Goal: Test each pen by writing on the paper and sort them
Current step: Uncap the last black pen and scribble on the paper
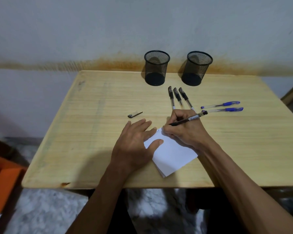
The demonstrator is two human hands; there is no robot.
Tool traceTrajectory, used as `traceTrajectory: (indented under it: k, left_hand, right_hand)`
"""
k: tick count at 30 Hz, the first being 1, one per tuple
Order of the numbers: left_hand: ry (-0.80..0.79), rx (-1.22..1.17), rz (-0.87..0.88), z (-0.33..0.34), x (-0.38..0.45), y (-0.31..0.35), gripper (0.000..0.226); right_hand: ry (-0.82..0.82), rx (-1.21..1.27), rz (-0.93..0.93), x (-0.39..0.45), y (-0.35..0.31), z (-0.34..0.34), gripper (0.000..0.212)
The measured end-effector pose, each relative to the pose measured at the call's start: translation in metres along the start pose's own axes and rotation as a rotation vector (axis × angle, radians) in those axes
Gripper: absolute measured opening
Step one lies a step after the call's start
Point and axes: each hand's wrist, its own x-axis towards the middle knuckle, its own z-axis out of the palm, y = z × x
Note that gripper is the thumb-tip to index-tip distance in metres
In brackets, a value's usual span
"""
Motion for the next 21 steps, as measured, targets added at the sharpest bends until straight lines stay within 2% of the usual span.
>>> traceTrajectory:
  k: [8, 14, 21]
  left_hand:
    - [-0.028, -0.008, -0.016, -0.0019, 0.0003, 0.0018, 0.066]
    - [-0.030, -0.018, -0.037, -0.0034, -0.0001, 0.0033, 0.057]
    - [-0.035, -0.029, -0.042, -0.0047, 0.0006, 0.0043, 0.059]
  right_hand:
    - [0.013, 0.045, 0.004, -0.0017, -0.0016, 0.0011, 0.017]
    - [0.009, 0.121, 0.029, 0.0010, 0.0034, 0.0020, 0.021]
    - [0.076, 0.019, -0.003, -0.0016, 0.0056, 0.0021, 0.023]
